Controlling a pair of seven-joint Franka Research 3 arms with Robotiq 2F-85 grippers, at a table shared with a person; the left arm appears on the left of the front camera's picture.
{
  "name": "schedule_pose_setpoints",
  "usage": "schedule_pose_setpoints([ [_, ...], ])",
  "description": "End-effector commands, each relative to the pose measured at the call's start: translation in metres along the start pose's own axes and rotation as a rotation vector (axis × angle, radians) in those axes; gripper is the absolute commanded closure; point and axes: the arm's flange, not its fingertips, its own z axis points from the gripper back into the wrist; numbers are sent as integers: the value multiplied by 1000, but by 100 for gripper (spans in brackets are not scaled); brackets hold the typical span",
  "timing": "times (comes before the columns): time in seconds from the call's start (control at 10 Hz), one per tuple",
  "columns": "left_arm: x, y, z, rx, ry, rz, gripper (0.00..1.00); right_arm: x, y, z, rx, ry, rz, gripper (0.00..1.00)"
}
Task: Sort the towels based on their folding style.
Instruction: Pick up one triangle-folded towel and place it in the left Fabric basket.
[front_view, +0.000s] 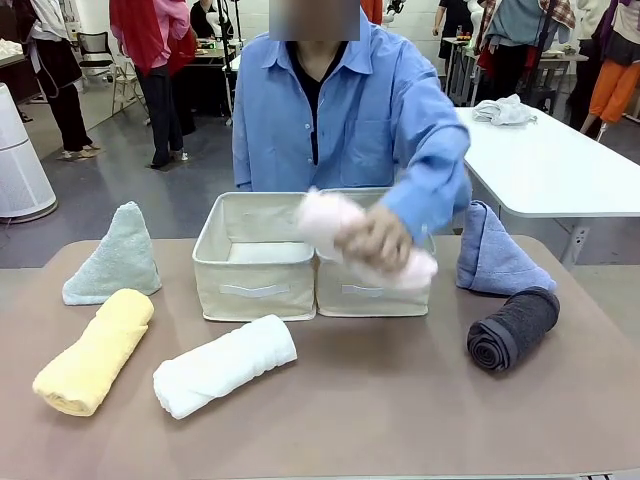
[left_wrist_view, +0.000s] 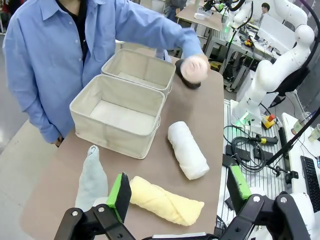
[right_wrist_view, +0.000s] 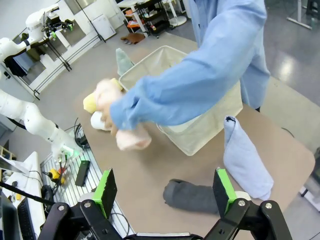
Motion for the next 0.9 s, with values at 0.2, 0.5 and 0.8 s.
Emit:
schedule_pose_setpoints([
  [0.2,38,15,-40,-8,469,-122,0,1,-1,-1,6,-8,4,0],
  [0.5,61,45,-129,3,1018,-242,0,1,-1,-1,6,-8,4,0],
  [0.8,56,86,-199,4,1181,-417,0,1,-1,-1,6,-8,4,0],
])
